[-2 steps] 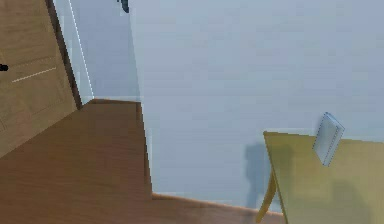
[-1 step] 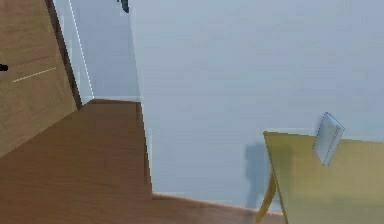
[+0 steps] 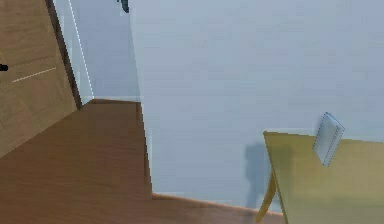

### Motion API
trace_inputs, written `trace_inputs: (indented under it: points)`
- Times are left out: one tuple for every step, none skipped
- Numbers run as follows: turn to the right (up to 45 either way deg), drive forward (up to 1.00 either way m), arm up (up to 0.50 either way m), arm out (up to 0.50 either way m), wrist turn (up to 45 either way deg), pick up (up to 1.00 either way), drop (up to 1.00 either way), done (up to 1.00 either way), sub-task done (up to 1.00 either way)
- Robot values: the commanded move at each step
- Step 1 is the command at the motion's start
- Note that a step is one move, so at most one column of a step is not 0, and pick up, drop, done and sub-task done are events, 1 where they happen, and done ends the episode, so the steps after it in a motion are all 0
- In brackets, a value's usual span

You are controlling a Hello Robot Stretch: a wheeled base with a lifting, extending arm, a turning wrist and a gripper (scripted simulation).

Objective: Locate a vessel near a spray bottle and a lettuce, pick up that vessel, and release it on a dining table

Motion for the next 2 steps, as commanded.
trace_inputs:
  points:
    - [0.0, 0.0, 0.0, 0.0, 45.0, 0.0, 0.0, 0.0, 0.0]
    - [0.0, 0.0, 0.0, 0.0, 18.0, 0.0, 0.0, 0.0, 0.0]
